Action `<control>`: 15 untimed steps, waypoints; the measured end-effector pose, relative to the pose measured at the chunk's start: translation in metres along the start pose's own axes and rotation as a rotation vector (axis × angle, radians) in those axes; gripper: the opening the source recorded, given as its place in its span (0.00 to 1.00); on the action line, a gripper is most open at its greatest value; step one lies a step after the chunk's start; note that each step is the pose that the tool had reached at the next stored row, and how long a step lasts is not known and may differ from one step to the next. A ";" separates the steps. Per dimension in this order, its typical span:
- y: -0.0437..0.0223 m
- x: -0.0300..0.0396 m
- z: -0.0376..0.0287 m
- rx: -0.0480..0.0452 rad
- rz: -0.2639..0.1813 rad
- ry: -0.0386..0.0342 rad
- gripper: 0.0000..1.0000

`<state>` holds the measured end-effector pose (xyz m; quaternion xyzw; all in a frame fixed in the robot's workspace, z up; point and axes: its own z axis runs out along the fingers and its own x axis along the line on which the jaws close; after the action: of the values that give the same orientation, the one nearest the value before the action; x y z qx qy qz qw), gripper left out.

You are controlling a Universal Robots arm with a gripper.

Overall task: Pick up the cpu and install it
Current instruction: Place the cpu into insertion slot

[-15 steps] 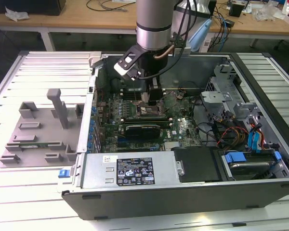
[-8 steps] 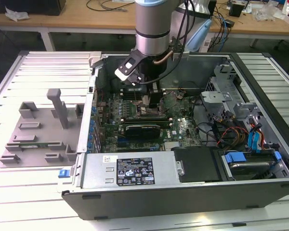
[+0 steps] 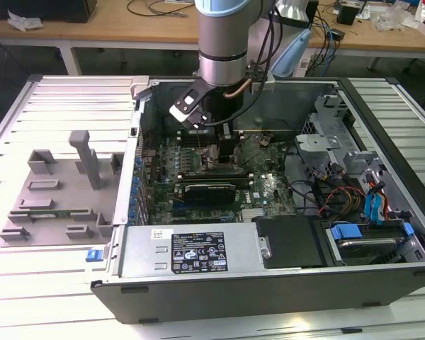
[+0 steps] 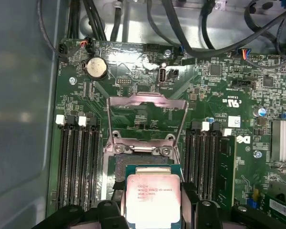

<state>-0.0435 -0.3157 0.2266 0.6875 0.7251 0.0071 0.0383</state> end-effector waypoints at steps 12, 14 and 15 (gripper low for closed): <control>-0.0019 0.0070 0.0182 0.0004 0.005 -0.0022 0.55; -0.0020 0.0071 0.0201 0.0016 0.031 -0.0038 0.55; -0.0021 0.0071 0.0203 0.0024 0.042 -0.0049 0.55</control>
<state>-0.0447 -0.3096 0.2060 0.7025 0.7106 0.0053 0.0391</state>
